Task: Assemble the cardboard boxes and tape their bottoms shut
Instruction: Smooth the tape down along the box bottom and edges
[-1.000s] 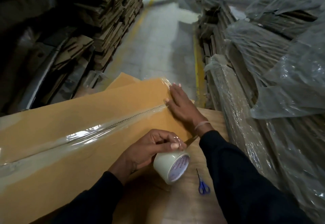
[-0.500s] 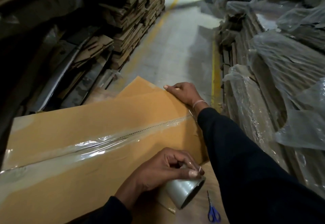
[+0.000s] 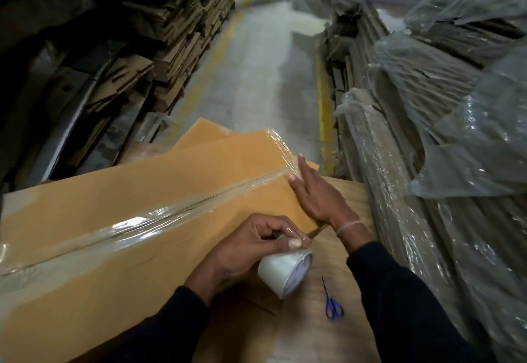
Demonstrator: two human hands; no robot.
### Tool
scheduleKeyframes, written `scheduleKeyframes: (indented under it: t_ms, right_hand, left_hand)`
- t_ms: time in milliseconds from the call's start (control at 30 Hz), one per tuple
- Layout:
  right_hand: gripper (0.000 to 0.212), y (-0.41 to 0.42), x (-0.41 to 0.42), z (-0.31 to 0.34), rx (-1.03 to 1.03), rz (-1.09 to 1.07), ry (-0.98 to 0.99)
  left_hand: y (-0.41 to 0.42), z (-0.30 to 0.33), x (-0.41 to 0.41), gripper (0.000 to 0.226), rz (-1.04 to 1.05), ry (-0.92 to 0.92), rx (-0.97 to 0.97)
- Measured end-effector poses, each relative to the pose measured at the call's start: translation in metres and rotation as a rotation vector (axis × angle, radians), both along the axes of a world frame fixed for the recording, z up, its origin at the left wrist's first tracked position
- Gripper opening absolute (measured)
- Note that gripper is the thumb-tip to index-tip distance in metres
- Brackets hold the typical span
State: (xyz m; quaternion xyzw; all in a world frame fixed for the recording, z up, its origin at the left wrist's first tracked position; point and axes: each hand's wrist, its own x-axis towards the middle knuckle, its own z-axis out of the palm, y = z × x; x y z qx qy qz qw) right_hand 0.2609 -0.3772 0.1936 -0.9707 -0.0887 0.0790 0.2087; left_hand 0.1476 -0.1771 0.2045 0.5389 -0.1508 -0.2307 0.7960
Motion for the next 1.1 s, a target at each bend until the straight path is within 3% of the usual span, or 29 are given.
scheduleKeyframes:
  t_ms: [67, 167, 233, 300, 367, 500, 567, 633, 667, 733, 800, 900, 1100]
  right_hand:
    - [0.065, -0.010, -0.025, -0.011, 0.178, -0.254, -0.108]
    - [0.069, -0.001, -0.036, -0.031, 0.916, -0.745, -0.244]
    - [0.073, 0.007, -0.034, -0.042, 1.340, -0.899, -0.197]
    - [0.082, 0.012, -0.035, -0.052, 1.551, -0.947, -0.153]
    - [0.091, 0.020, -0.037, -0.063, 1.599, -0.971, -0.120]
    - [0.098, 0.026, -0.055, -0.109, 1.502, -1.014, 0.095]
    - [0.097, 0.012, -0.070, -0.125, 1.048, -1.058, 0.173]
    - [0.064, -0.001, -0.093, -0.103, 0.674, -1.007, 0.112]
    - [0.049, -0.004, -0.106, -0.084, 0.666, -0.986, -0.008]
    - [0.040, -0.002, -0.144, -0.027, 0.851, -0.874, -0.203]
    - [0.033, -0.002, -0.183, 0.018, 0.956, -0.532, -0.225]
    - [0.015, -0.006, -0.210, 0.047, 0.665, -0.221, -0.271]
    - [0.009, -0.014, -0.223, 0.042, 0.484, -0.244, -0.635]
  left_hand:
    - [-0.001, -0.002, 0.000, 0.019, -0.001, 0.006, 0.010]
    - [-0.002, -0.005, -0.001, 0.021, -0.025, -0.026, 0.028]
    - [-0.002, -0.004, -0.001, 0.018, -0.044, -0.041, 0.021]
    - [0.000, -0.003, -0.001, 0.013, -0.063, -0.041, -0.011]
    - [0.001, -0.003, 0.000, 0.011, -0.076, -0.033, -0.036]
    - [0.001, -0.005, 0.004, 0.013, -0.058, -0.055, -0.015]
    - [-0.001, -0.005, 0.002, 0.018, -0.037, -0.069, 0.010]
    - [-0.002, -0.004, -0.002, 0.018, -0.029, -0.102, 0.053]
    - [-0.002, -0.003, -0.005, 0.017, -0.031, -0.132, 0.083]
    - [-0.002, 0.002, -0.010, 0.017, -0.061, -0.219, 0.161]
    - [-0.004, 0.006, -0.013, 0.018, -0.107, -0.291, 0.223]
    - [-0.013, 0.008, -0.022, 0.020, -0.168, -0.297, 0.257]
    - [-0.034, 0.009, -0.035, 0.023, -0.118, -0.259, 0.260]
